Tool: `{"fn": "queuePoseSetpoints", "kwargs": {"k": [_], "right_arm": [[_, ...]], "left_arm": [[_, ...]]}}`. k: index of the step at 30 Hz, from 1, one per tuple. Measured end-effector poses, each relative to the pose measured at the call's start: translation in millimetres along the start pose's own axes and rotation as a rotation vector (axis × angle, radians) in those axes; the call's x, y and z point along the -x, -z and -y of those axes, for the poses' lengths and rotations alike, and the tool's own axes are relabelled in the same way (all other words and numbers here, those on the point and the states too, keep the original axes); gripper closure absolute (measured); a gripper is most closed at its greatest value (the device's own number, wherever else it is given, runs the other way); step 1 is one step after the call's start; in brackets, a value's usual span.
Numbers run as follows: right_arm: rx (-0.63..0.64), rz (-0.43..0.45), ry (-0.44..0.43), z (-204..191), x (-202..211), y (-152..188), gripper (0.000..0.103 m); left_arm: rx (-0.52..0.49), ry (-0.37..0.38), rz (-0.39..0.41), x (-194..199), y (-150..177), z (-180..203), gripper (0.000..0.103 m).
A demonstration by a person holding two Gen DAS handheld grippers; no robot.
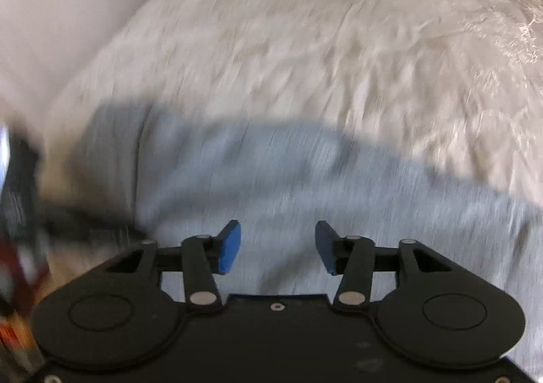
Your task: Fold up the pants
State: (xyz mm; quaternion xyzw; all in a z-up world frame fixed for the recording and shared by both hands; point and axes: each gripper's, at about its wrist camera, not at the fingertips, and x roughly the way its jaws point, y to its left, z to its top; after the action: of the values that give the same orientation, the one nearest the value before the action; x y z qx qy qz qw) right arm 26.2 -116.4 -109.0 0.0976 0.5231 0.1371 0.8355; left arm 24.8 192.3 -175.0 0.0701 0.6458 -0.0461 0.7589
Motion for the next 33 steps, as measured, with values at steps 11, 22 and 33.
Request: {"fn": "queuePoseSetpoints", "kwargs": {"k": [11, 22, 33], "right_arm": [[-0.204, -0.103, -0.135, 47.1, -69.4, -100.4, 0.018], [-0.003, -0.223, -0.361, 11.3, -75.4, -68.2, 0.094], [0.383, -0.185, -0.202, -64.7, -46.7, 16.0, 0.097]], "left_arm": [[-0.052, -0.031, -0.009, -5.7, -8.2, 17.1, 0.083], [-0.035, 0.052, 0.063, 39.7, -34.9, -6.7, 0.084], [-0.036, -0.011, 0.194, 33.6, -164.2, -6.0, 0.083]]}}
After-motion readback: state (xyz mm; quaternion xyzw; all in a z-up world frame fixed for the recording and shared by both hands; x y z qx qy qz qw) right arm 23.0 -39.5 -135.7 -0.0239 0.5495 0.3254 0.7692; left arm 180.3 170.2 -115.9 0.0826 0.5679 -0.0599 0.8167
